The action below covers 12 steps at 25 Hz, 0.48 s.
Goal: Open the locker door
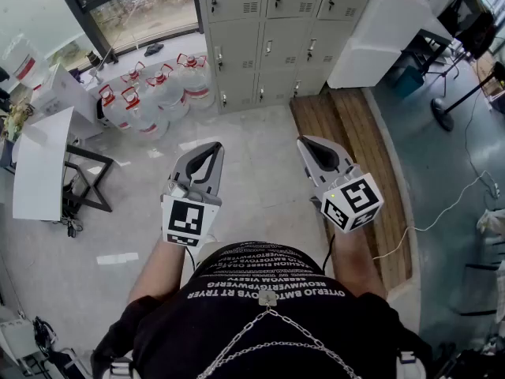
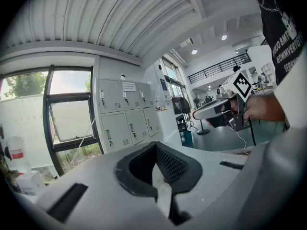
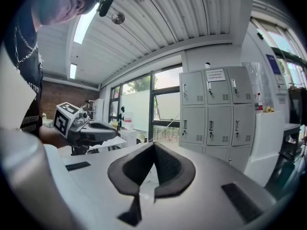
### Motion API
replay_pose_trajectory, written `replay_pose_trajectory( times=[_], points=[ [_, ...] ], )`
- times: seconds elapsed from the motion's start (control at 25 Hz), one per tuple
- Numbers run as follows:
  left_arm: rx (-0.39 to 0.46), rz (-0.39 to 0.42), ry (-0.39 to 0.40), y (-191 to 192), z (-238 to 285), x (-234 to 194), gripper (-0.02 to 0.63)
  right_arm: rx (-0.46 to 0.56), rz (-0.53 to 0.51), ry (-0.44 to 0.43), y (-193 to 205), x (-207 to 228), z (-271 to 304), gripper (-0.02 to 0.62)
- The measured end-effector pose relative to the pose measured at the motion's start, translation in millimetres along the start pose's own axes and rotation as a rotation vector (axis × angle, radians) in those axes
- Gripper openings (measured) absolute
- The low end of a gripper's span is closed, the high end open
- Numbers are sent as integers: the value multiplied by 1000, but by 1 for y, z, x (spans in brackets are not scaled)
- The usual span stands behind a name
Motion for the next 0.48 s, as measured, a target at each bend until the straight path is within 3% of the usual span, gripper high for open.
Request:
replay_pose_trajectory(
  times=[0.28, 0.48],
  points=[
    [19, -90, -40, -15, 4, 37, 0, -13, 42, -59, 16, 33, -22, -5],
    [-69, -86, -221, -11, -18, 36, -1, 73, 150, -90, 25, 47, -24, -5]
  ],
)
Point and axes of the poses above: the fingertips, and each gripper's own axes: z forward along the fingers, x to its right, y out of its underside, the point moved 9 cm from there along -z, backward along the fingers, and after that the axes turned 10 degrees about z, right-handed, at the moved point
